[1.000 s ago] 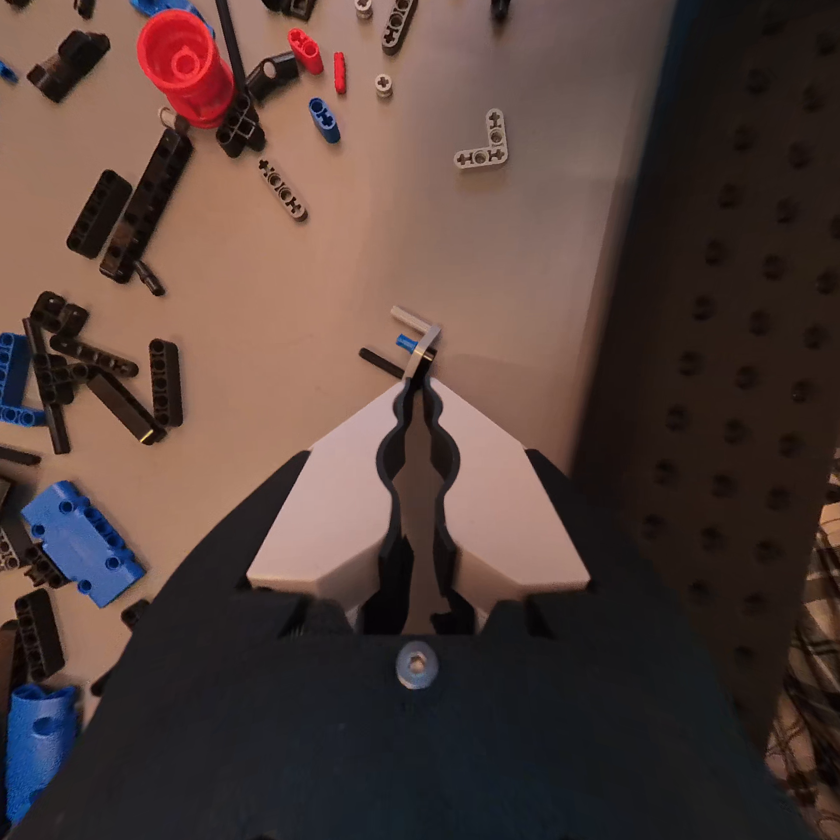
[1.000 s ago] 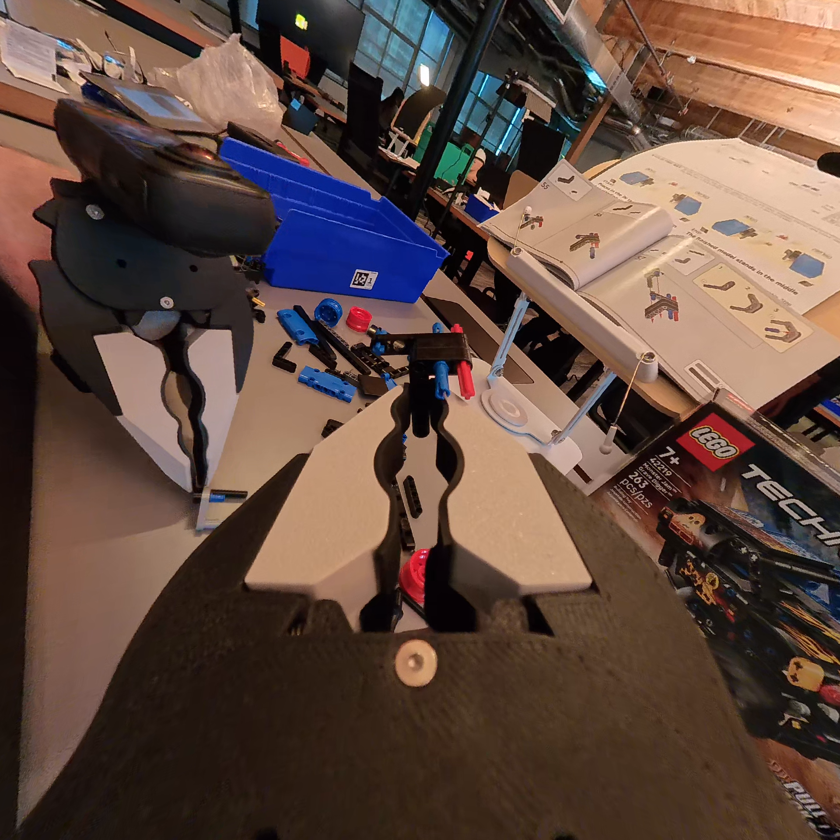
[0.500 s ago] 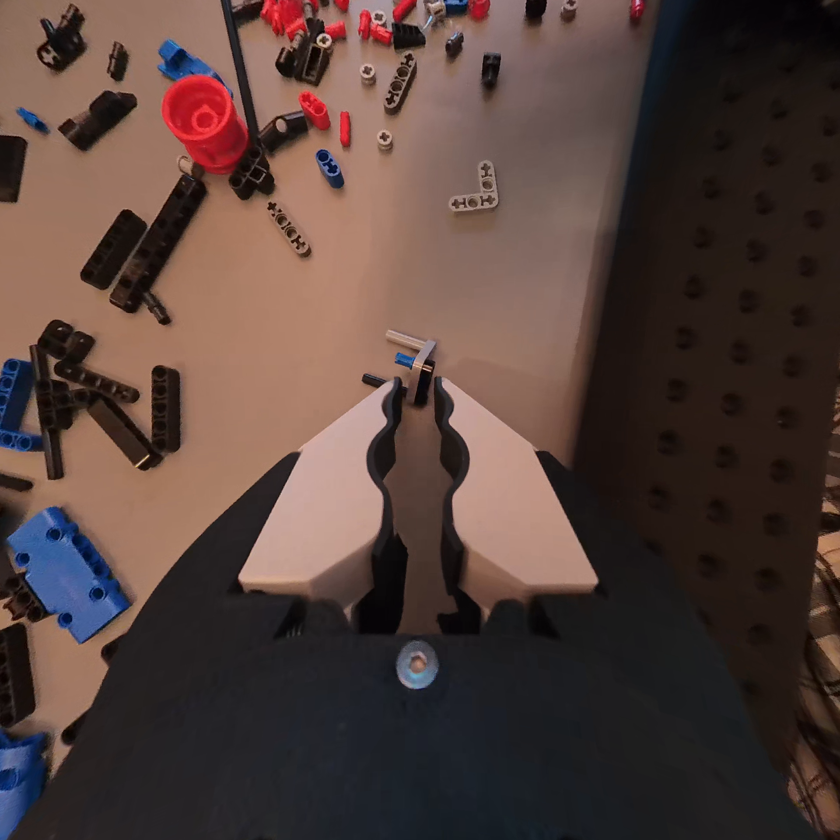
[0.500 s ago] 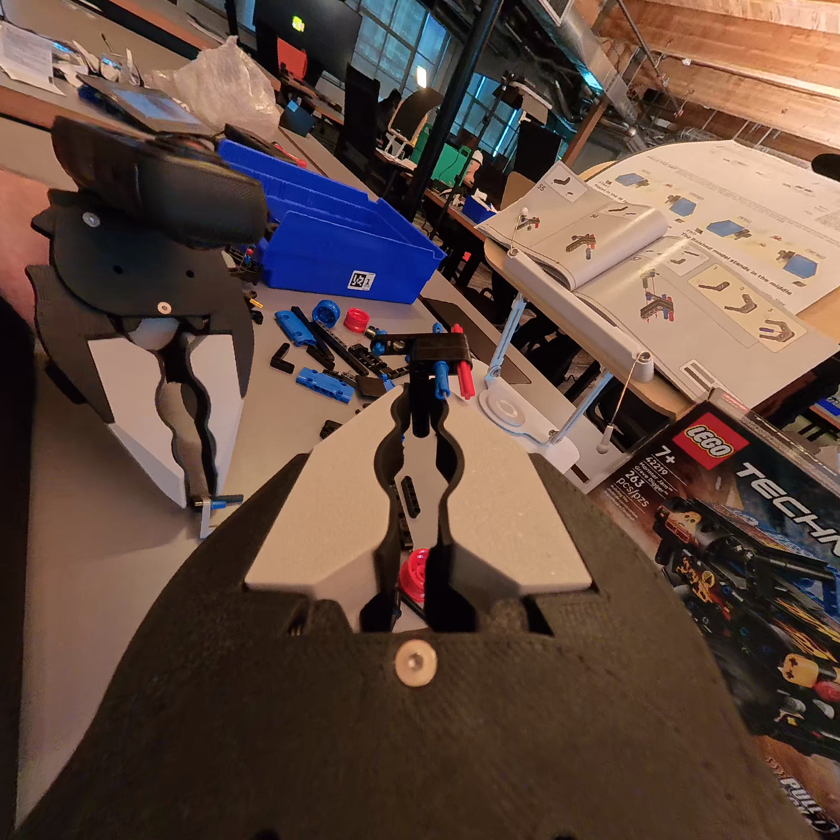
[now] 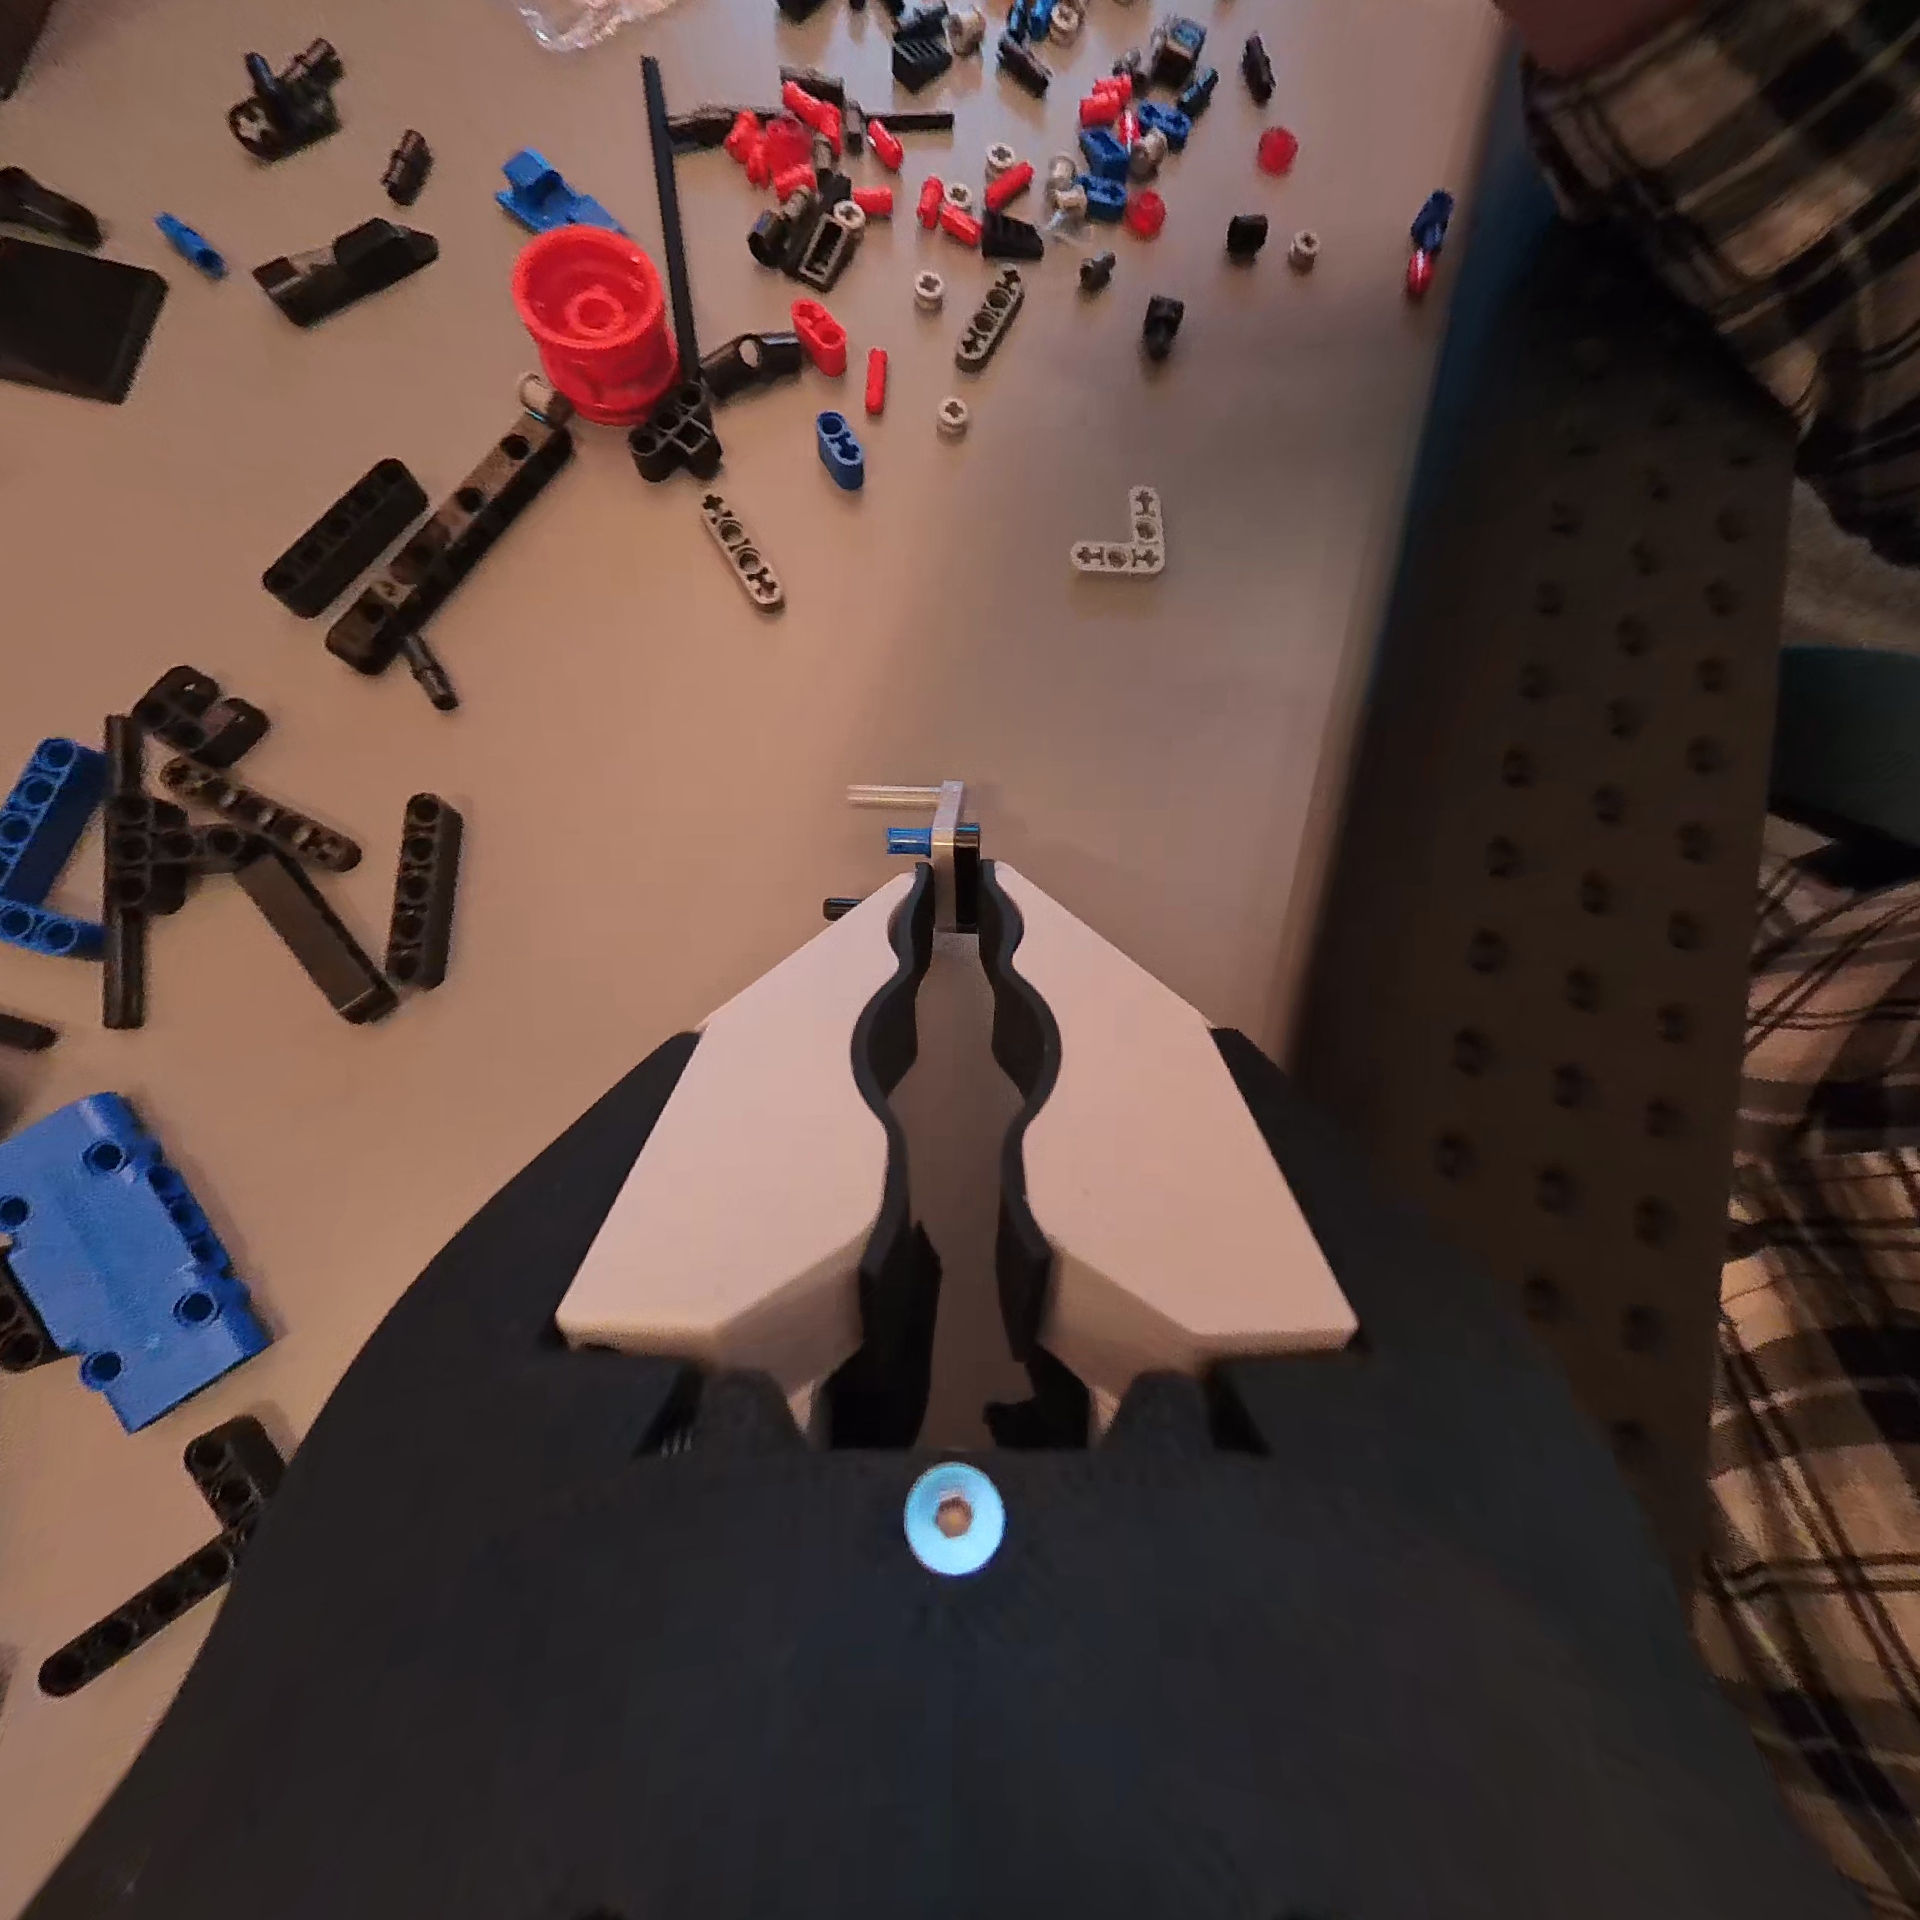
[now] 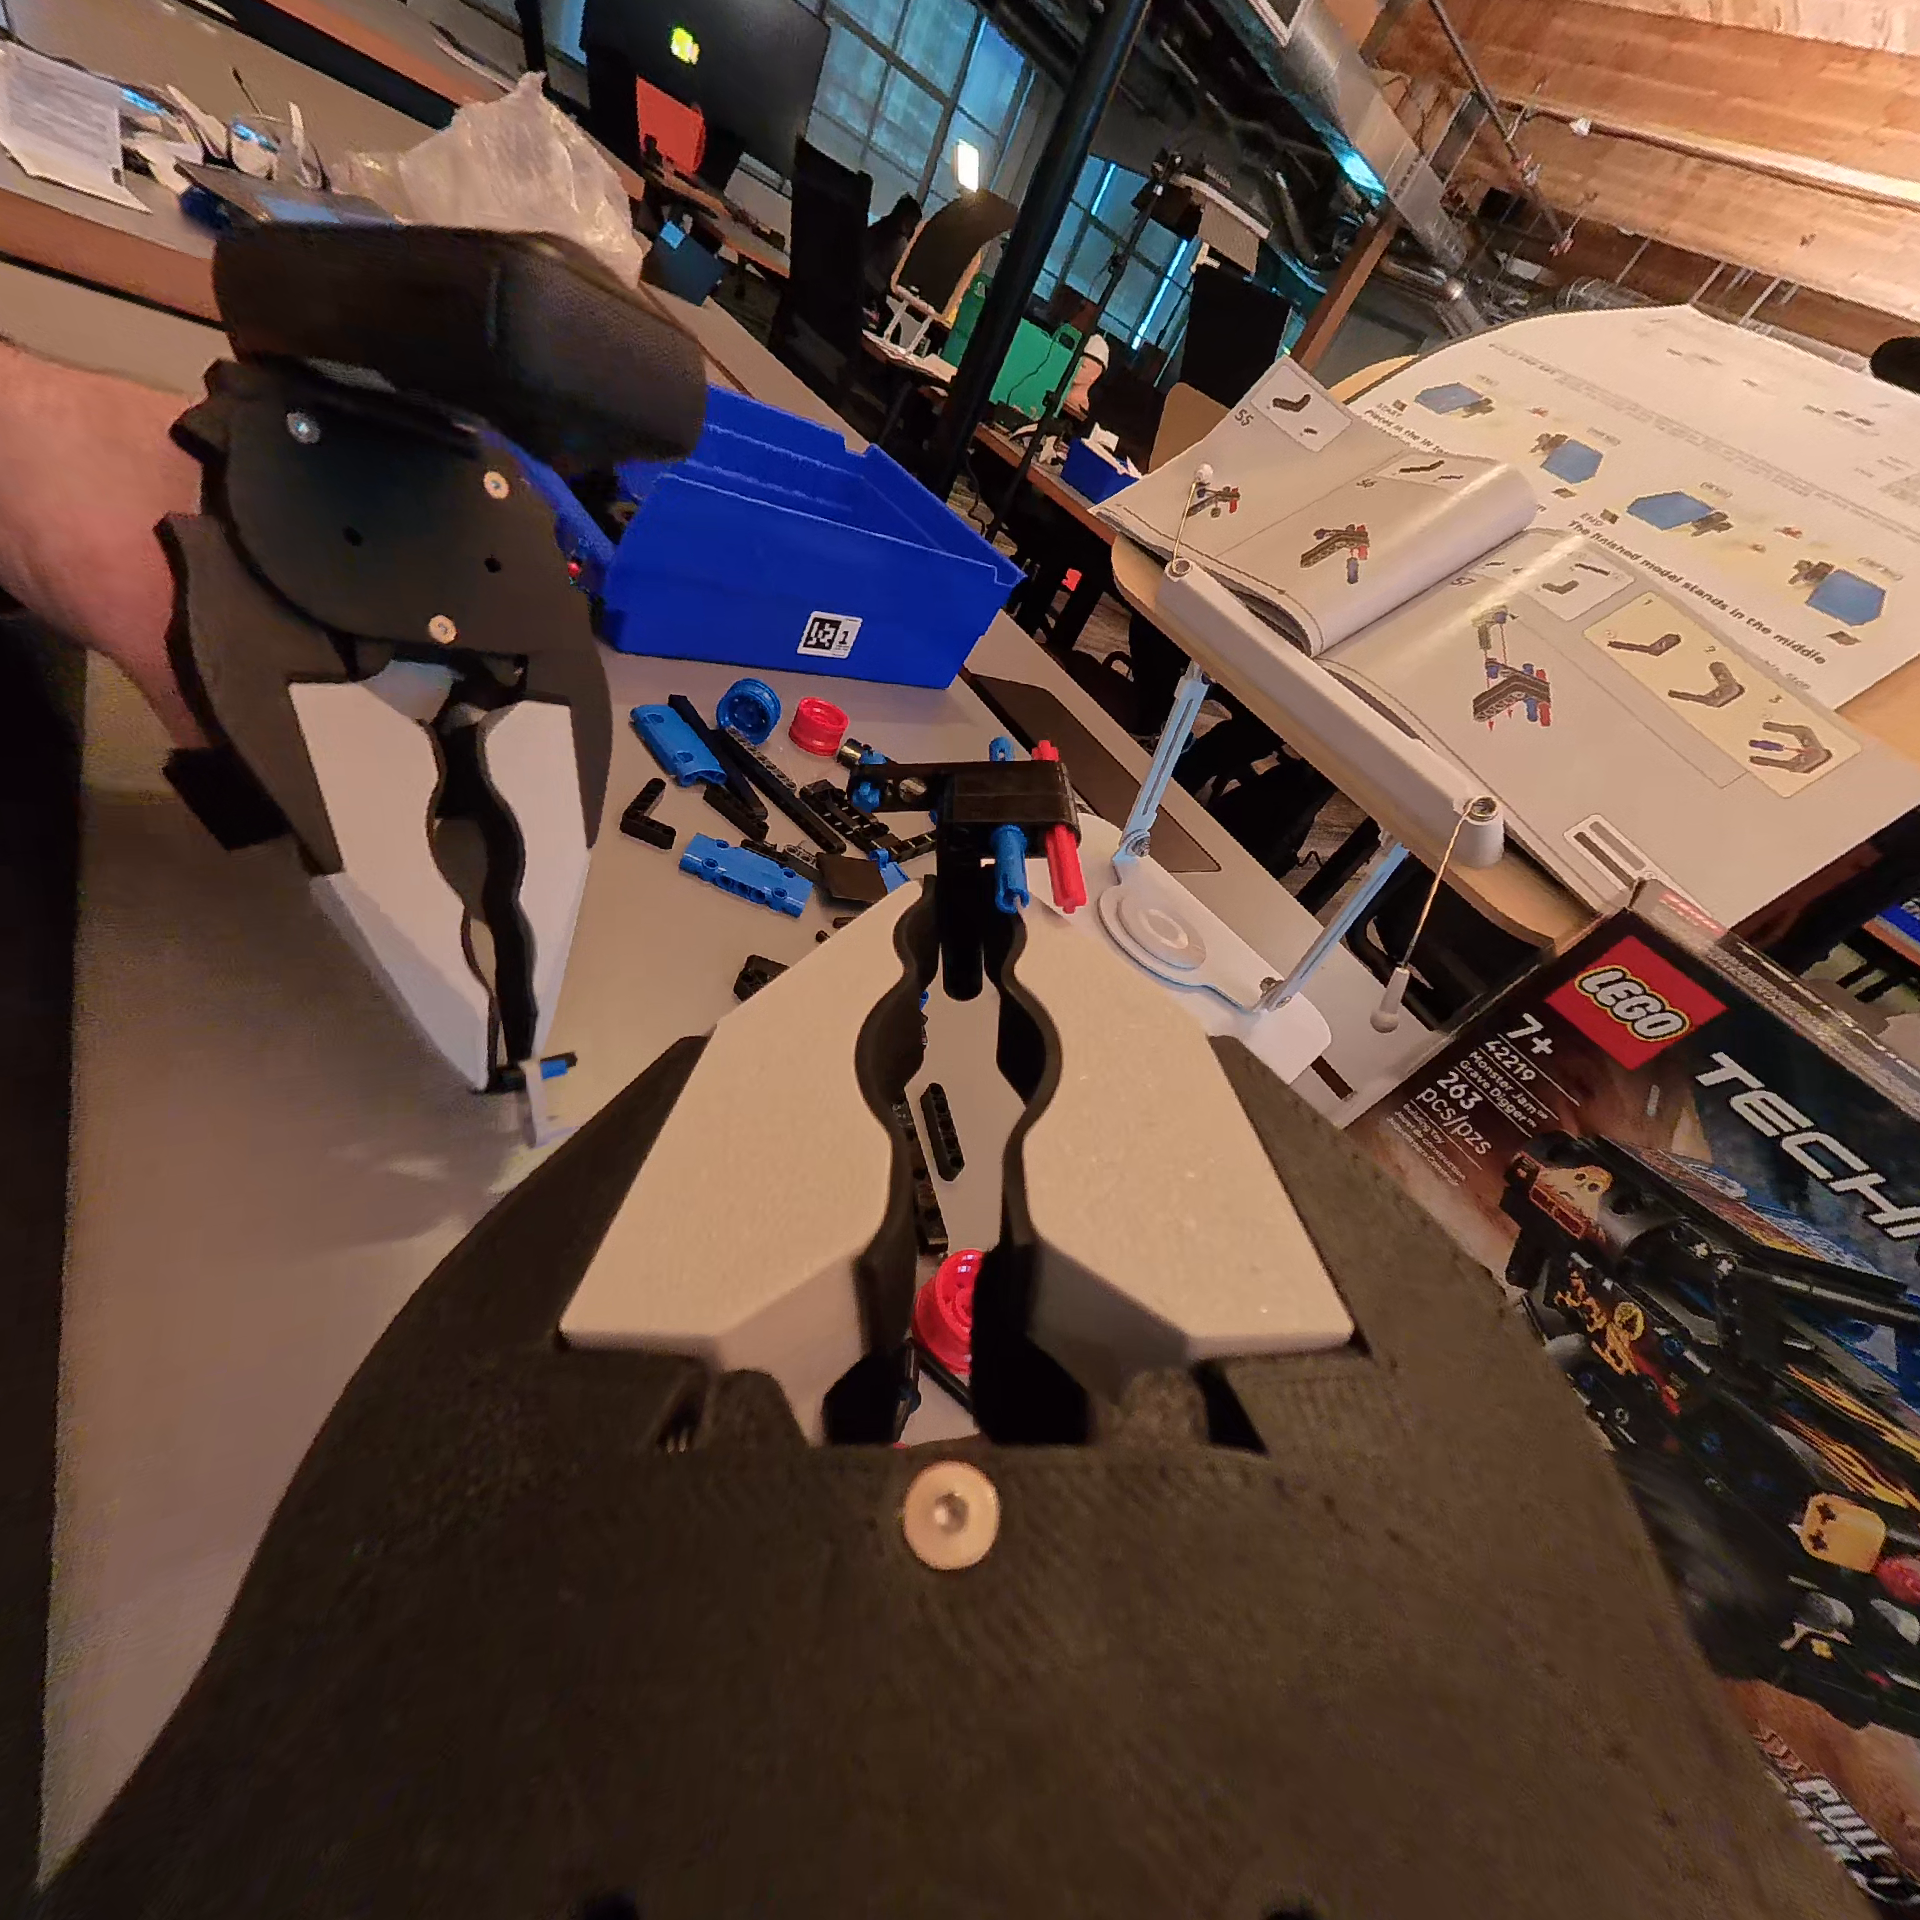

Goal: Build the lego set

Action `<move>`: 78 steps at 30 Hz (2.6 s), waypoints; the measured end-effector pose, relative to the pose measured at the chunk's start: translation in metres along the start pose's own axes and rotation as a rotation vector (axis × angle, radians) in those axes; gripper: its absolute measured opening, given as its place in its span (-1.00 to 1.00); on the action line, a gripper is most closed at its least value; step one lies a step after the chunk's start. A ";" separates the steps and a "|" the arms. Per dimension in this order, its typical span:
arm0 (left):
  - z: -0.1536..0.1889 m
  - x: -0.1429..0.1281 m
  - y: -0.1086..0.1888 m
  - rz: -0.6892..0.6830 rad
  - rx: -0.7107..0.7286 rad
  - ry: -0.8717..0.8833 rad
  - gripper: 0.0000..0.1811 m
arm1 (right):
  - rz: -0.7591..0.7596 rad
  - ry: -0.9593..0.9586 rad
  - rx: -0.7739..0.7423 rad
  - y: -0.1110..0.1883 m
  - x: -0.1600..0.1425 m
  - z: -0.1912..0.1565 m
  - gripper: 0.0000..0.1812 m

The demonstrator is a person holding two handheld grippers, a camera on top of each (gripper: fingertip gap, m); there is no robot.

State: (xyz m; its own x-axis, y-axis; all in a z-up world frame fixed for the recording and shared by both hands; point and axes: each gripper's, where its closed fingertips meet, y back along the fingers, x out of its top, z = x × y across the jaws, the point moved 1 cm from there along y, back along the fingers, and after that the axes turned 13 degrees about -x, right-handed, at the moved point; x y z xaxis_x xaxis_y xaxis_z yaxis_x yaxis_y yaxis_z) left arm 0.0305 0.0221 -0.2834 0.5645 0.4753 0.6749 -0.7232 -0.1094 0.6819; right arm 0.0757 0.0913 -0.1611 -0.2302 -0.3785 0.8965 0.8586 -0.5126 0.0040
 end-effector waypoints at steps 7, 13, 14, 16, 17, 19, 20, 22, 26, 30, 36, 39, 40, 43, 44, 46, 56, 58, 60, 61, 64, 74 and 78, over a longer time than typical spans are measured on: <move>-0.006 0.014 0.023 0.140 -0.083 0.096 -0.93 | -0.006 -0.004 0.003 0.000 -0.001 0.000 -0.94; -0.011 0.019 0.038 0.231 -0.142 0.169 -0.93 | -0.042 -0.011 0.036 -0.002 -0.008 -0.004 -0.94; -0.012 0.019 0.040 0.238 -0.144 0.173 -0.93 | -0.056 -0.011 0.048 -0.002 -0.010 -0.005 -0.94; -0.013 0.022 0.045 0.263 -0.151 0.171 -0.93 | -0.099 -0.015 0.093 -0.004 -0.018 -0.012 -0.94; -0.013 0.023 0.047 0.272 -0.156 0.170 -0.93 | -0.138 -0.019 0.124 -0.005 -0.025 -0.017 -0.95; -0.012 0.023 0.051 0.275 -0.147 0.148 -0.93 | -0.211 0.011 0.178 -0.006 -0.039 -0.028 -0.94; -0.011 0.024 0.053 0.279 -0.144 0.127 -0.93 | -0.241 0.024 0.213 -0.006 -0.045 -0.035 -0.95; -0.009 0.025 0.056 0.285 -0.144 0.103 -0.93 | -0.304 0.054 0.275 -0.005 -0.058 -0.049 -0.95; -0.009 0.023 0.060 0.299 -0.149 0.105 -0.93 | -0.374 0.115 0.380 -0.003 -0.074 -0.074 -0.94; -0.011 0.019 0.063 0.291 -0.145 0.113 -0.93 | -0.429 0.151 0.442 0.000 -0.087 -0.088 -0.94; -0.012 0.016 0.062 0.253 -0.142 0.107 -0.93 | -0.496 0.198 0.488 0.003 -0.104 -0.098 -0.94; -0.013 0.015 0.060 0.238 -0.138 0.099 -0.93 | -0.509 0.207 0.506 0.005 -0.107 -0.101 -0.94; -0.013 0.015 0.059 0.236 -0.138 0.098 -0.93 | -0.507 0.204 0.510 0.005 -0.107 -0.101 -0.93; -0.013 0.015 0.059 0.239 -0.140 0.098 -0.93 | -0.502 0.189 0.518 0.007 -0.105 -0.101 -0.90; -0.014 0.015 0.059 0.236 -0.138 0.097 -0.93 | -0.491 0.176 0.521 0.007 -0.103 -0.100 -0.89; -0.016 0.014 0.059 0.229 -0.131 0.096 -0.93 | -0.472 0.153 0.515 0.006 -0.098 -0.098 -0.87; -0.016 0.022 0.060 0.220 -0.125 0.063 -0.93 | -0.322 0.049 0.441 0.000 -0.066 -0.080 -0.82; -0.016 0.024 0.059 0.215 -0.127 0.055 -0.93 | -0.287 0.041 0.424 -0.002 -0.060 -0.078 -0.82; -0.015 0.026 0.057 0.208 -0.131 0.047 -0.93 | -0.261 0.041 0.400 -0.003 -0.056 -0.075 -0.81; -0.015 0.028 0.056 0.206 -0.132 0.043 -0.93 | -0.249 0.042 0.389 -0.004 -0.054 -0.073 -0.80; -0.014 0.032 0.052 0.204 -0.145 0.033 -0.93 | -0.196 0.040 0.348 -0.007 -0.044 -0.069 -0.79; -0.002 0.052 0.042 0.218 -0.209 0.014 -0.93 | -0.128 0.179 0.287 -0.011 -0.035 -0.075 -0.79; 0.000 0.055 0.041 0.227 -0.230 0.017 -0.93 | -0.110 0.210 0.254 -0.011 -0.032 -0.072 -0.92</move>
State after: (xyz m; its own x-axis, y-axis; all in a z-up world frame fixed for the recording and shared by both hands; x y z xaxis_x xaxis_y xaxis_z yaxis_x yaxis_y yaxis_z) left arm 0.0318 0.0438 -0.2187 0.3728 0.4765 0.7962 -0.9021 -0.0151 0.4314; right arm 0.0402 0.0537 -0.2223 -0.3941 -0.4952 0.7743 0.9040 -0.3609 0.2293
